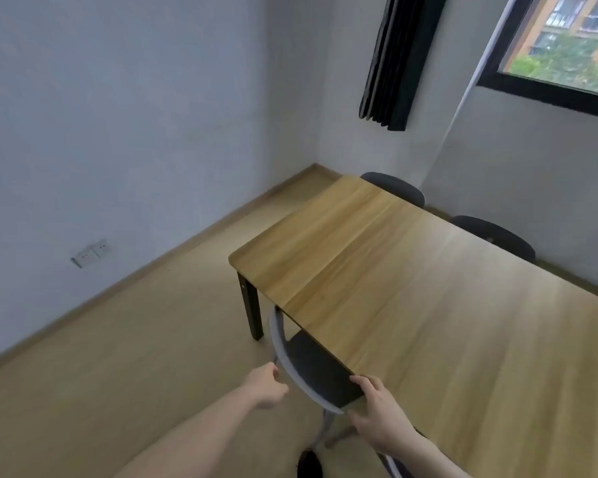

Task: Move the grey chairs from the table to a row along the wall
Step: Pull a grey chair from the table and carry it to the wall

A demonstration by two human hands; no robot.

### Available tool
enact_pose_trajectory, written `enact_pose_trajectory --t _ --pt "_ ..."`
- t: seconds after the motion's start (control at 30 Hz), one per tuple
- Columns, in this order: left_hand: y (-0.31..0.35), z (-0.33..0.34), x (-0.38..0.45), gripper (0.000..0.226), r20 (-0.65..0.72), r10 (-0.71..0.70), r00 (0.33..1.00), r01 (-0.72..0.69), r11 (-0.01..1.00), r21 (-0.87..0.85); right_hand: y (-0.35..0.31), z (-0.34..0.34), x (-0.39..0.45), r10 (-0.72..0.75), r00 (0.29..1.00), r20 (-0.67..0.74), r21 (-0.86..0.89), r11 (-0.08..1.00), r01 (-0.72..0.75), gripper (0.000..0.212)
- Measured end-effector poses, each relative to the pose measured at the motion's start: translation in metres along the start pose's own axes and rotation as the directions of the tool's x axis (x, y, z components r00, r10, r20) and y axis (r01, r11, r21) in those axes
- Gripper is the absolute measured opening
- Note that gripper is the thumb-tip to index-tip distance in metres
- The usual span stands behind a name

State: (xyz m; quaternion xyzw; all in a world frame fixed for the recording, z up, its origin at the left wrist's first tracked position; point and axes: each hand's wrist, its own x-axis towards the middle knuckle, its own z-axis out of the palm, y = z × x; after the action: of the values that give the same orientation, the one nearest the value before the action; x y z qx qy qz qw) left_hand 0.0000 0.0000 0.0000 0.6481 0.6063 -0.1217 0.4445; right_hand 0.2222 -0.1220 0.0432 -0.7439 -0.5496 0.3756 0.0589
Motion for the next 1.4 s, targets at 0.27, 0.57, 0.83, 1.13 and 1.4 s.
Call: enact_pose_trajectory --t 0.27,0.57,0.83,1.13,1.4 --pt "0.020 0.023 0.029 0.051 0.021 -0.129 0.991 0.131 0.983 -0.129 0.021 -0.027 0.057 0.023 0.986 0.164 -0.096 0.995 -0.007 0.065" --pt "0.024 0.068 0.073 0.013 0.096 -0.194 0.976 0.216 0.896 -0.388 0.017 -0.028 0.099 0.002 0.966 0.259 -0.152 0.988 0.039 0.058" --pt "0.023 0.111 0.106 0.015 0.006 -0.378 0.926 0.325 0.788 -0.524 0.011 -0.023 0.114 -0.002 0.965 0.263 -0.182 0.982 0.052 0.056" --pt "0.017 0.097 0.100 0.009 -0.004 -0.430 0.903 0.356 0.753 -0.552 -0.004 -0.023 0.127 -0.018 0.961 0.277 -0.214 0.974 0.079 0.054" --pt "-0.014 0.058 0.111 0.016 -0.126 -0.513 0.849 0.351 0.726 -0.591 -0.025 -0.020 0.141 -0.083 0.949 0.305 -0.246 0.956 0.163 0.054"
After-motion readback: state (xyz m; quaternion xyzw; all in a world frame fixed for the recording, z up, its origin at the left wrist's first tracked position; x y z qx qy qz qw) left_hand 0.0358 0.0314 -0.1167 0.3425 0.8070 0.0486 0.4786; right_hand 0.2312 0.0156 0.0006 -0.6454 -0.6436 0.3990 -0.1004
